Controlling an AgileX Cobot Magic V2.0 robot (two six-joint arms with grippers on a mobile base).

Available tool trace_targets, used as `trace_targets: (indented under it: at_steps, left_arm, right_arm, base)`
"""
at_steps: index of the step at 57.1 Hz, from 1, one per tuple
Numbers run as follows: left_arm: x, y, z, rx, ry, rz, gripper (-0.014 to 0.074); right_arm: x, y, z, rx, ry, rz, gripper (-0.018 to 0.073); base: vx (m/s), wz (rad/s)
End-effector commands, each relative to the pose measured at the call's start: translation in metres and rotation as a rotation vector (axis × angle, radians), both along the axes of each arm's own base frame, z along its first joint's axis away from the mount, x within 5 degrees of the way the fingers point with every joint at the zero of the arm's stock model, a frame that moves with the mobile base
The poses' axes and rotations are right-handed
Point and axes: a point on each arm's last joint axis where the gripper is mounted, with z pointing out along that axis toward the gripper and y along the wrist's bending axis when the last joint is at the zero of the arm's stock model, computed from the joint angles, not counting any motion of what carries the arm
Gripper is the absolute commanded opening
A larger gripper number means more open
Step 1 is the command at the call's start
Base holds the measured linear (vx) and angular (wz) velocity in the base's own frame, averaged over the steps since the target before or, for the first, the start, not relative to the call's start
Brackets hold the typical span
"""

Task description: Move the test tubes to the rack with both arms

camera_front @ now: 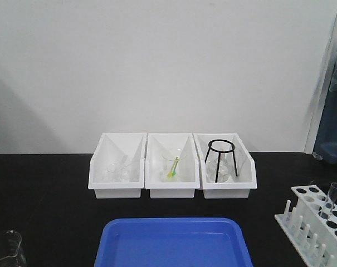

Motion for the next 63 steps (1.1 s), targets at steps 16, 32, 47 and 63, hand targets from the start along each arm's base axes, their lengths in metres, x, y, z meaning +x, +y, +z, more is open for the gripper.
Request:
trace_targets:
  at_steps: [16, 32, 47, 63]
  left_arm:
    - [-0.038, 0.017, -0.057, -0.101, -0.048, 0.127, -0.0020]
    - [-0.045, 0.017, -0.060, -0.101, -0.051, 0.122, -0.0020]
    - [-0.045, 0.017, -0.059, -0.101, -0.052, 0.122, -0.0020]
    - [-0.045, 0.017, -0.059, -0.101, -0.052, 0.122, -0.0020]
  right_arm:
    - [0.000, -0.001, 0.016, -0.003, -0.103, -0.014, -0.0007]
    - [-0.001, -0.001, 0.016, -0.003, -0.104, -0.014, -0.0007]
    - [0.000, -0.001, 0.016, -0.004, -0.103, -0.014, -0.0007]
    - [0.000, -0.001, 0.016, -0.003, -0.103, -0.014, -0.0007]
  base:
    - [0.00, 0.00]
    - [0.00, 0.00]
    - [0.00, 0.00]
    - [0.00, 0.00]
